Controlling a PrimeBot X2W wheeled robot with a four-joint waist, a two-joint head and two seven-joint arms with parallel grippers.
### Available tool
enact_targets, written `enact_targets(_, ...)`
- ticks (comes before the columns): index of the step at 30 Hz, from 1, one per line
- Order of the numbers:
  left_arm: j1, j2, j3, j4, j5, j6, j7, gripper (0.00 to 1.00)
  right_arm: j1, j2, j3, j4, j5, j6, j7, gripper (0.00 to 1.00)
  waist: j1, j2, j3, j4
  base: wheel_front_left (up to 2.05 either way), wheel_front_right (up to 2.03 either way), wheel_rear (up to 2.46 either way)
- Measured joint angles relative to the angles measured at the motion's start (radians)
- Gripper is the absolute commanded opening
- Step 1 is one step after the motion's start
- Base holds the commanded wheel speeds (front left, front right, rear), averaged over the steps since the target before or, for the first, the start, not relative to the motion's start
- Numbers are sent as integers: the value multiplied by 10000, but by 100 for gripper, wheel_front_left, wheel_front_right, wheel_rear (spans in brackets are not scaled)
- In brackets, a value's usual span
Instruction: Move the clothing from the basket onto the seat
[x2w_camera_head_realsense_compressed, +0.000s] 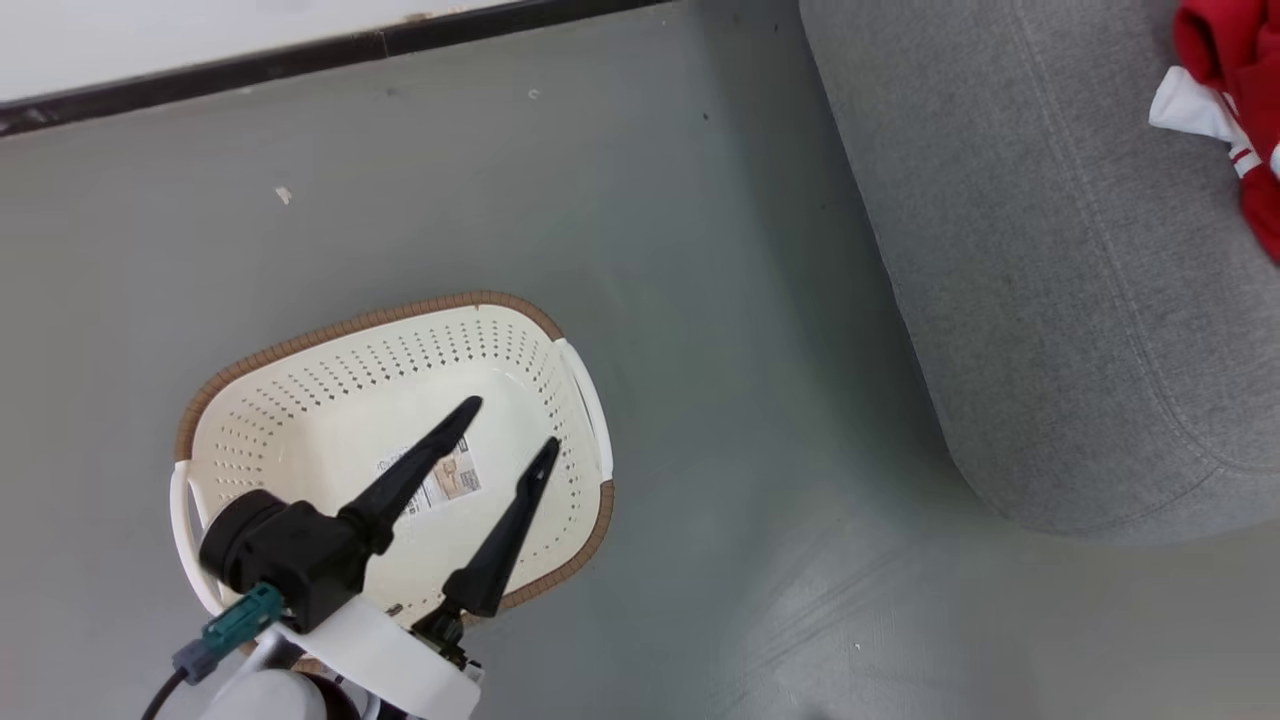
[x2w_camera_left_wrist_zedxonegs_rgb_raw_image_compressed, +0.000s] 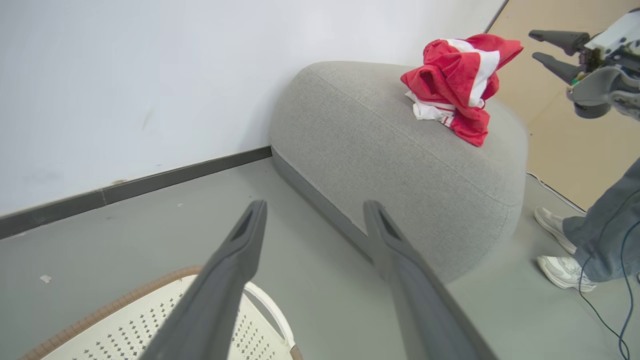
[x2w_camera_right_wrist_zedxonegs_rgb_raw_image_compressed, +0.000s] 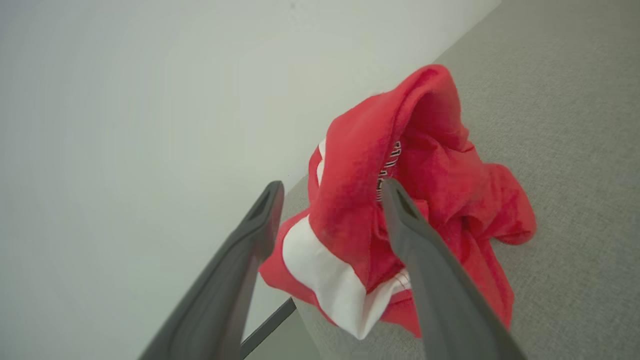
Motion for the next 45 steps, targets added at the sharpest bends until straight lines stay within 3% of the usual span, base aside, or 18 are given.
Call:
enact_targets(9,516,-251,901,533,-378,510,-830,100,1200,941,2792,-1519,-817,0,-332,100,0,-1,-679,167,0,0,0)
enact_targets(18,1188,-311,1799,1166,-535,986,-1137,100,1531,1106,4736,-2155,-1992,0,-915,100,0,0,-1361,668,0,0,0)
enact_targets(29,2008,-587,2830,1636,-911,1294,-1271,100,2417,1532,6343,-1766,-3041,0,-1373,100,0,0,-2136,1428,0,0,0)
enact_targets(39,2608,-1058,3235,1937,-957,1273,-1283,100,3448,1756,7250,-1055,-3824,0,-1601,100,0,0,-2945,2202,0,0,0)
enact_targets(45,2865,-1244,3287,2100,-955,1020,-1283,100,3879,1996,7319,-790,-3962,0,-1701,100,0,0,-3445,2612,0,0,0)
